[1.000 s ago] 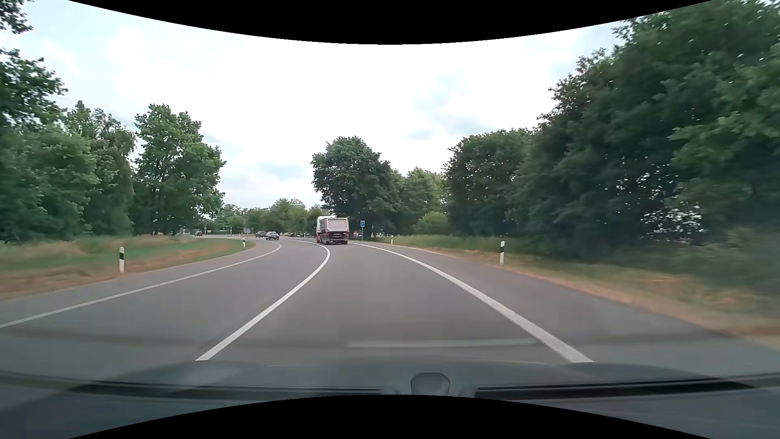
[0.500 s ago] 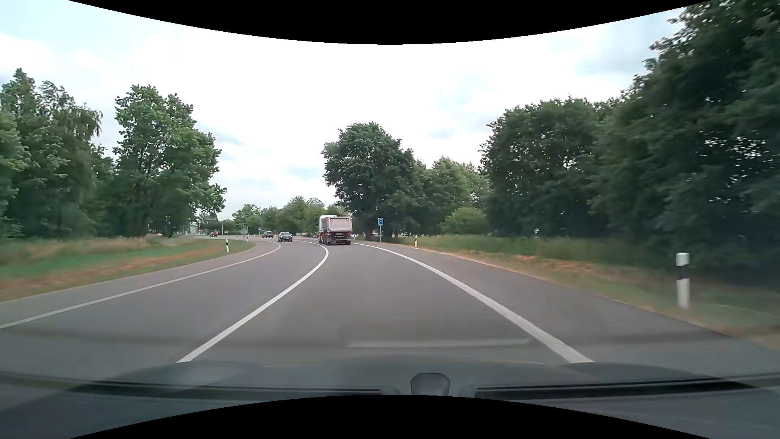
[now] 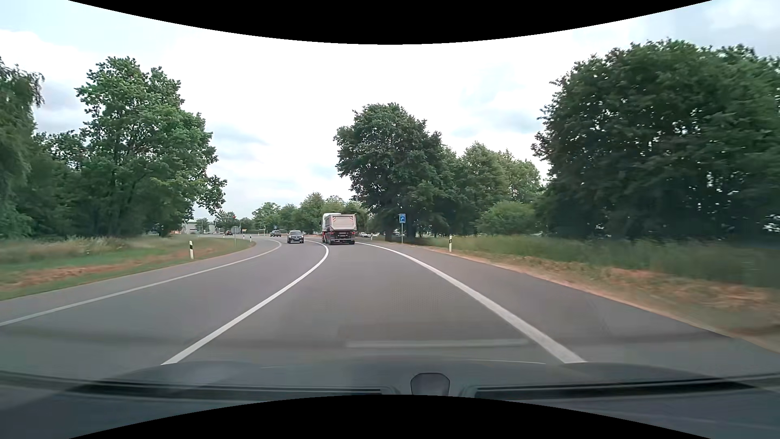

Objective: Follow the waypoints while adhering to traffic rules and regulations

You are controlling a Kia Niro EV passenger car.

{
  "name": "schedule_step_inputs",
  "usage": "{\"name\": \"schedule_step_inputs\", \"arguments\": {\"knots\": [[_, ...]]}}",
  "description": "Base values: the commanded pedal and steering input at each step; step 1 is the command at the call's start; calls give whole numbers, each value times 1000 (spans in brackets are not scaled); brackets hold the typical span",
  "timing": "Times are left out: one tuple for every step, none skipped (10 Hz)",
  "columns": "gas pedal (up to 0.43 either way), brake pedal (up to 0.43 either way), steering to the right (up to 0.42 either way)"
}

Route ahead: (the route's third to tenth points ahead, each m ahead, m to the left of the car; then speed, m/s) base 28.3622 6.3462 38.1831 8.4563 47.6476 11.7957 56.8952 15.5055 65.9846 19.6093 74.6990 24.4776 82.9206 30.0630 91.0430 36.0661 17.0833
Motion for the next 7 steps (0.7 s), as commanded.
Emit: {"name": "schedule_step_inputs", "arguments": {"knots": [[0,0,-43],[0,0,-43],[0,0,-43],[0,0,-43],[0,0,-42],[0,0,-41],[0,0,-41]]}}
